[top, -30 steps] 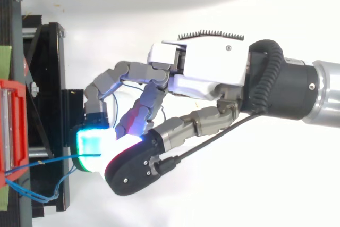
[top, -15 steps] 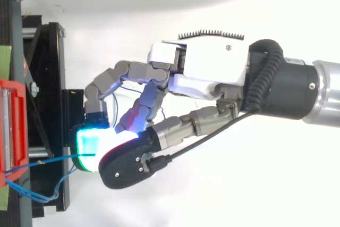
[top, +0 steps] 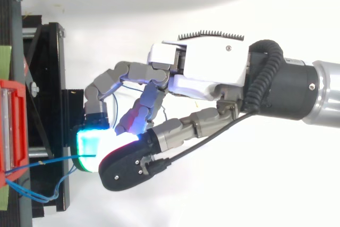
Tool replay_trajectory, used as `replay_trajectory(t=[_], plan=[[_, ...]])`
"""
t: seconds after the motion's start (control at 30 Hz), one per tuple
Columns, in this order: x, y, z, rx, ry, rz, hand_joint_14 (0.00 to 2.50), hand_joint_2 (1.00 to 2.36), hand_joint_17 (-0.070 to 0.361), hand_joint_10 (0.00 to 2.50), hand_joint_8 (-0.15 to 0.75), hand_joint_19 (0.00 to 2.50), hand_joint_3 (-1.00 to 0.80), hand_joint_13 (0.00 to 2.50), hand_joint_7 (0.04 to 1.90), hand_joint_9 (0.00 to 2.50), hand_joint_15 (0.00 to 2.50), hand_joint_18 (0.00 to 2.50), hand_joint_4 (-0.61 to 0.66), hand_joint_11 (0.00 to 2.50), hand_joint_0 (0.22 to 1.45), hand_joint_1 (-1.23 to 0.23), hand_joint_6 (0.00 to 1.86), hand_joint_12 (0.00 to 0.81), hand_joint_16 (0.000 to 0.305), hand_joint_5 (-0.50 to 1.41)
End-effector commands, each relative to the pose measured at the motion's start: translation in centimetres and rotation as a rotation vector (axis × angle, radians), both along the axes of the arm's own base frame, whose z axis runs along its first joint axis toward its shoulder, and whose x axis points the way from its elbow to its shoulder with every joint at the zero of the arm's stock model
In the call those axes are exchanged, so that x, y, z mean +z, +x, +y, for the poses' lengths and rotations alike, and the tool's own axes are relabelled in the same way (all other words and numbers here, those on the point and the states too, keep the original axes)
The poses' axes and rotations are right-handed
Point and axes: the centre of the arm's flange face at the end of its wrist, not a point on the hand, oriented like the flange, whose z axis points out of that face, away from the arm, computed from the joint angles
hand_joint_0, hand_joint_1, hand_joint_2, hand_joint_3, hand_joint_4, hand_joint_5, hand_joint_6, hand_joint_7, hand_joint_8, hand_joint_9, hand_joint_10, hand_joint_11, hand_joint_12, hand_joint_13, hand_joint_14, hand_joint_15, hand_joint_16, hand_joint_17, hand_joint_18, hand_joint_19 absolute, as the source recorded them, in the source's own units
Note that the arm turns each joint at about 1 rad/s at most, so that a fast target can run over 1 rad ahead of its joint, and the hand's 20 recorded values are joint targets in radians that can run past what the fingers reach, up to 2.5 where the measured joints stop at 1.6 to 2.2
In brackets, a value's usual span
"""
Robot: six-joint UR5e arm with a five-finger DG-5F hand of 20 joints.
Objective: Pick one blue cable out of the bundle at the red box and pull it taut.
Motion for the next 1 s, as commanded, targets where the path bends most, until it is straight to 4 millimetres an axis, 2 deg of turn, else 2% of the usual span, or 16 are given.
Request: replay_trajectory(t=[0.0, 0.27, 0.53, 0.73, 0.97], plan=[[0.01, 0.01, -0.08, -0.001, -0.001, -0.001, 0.01, 1.01, 0.12, 0.01, 0.401, 0.58, -0.33, 0.94, 0.99, 1.33, 0.5, 0.81, 0.0, 0.95, 0.53, -0.7, 0.88, 0.404, 0.053, -0.07], [0.0, 0.0, -0.08, -0.001, -0.002, 0.0, 0.01, 1.0, 0.132, 0.01, 0.426, 0.56, -0.49, 0.95, 0.98, 1.33, 0.5, 0.83, 0.01, 0.93, 0.47, -0.69, 0.88, 0.431, 0.059, -0.06], [0.0, 0.0, 0.04, 0.001, -0.002, 0.0, 0.01, 1.0, 0.131, 0.01, 0.42, 0.56, -0.49, 0.95, 0.99, 1.33, 0.5, 0.83, 0.01, 0.92, 0.47, -0.71, 0.88, 0.43, 0.058, -0.06], [0.01, 0.01, -0.08, -0.001, -0.001, -0.001, 0.01, 1.01, 0.115, 0.01, 0.395, 0.58, -0.34, 0.94, 1.05, 1.32, 0.5, 0.8, 0.0, 0.95, 0.56, -0.76, 0.89, 0.393, 0.051, -0.06], [0.0, 0.0, 0.04, 0.001, -0.002, 0.0, 0.02, 1.02, 0.11, 0.01, 0.396, 0.56, -0.24, 0.95, 1.05, 1.32, 0.51, 0.82, -0.01, 0.95, 0.59, -0.82, 0.91, 0.386, 0.049, -0.06]])
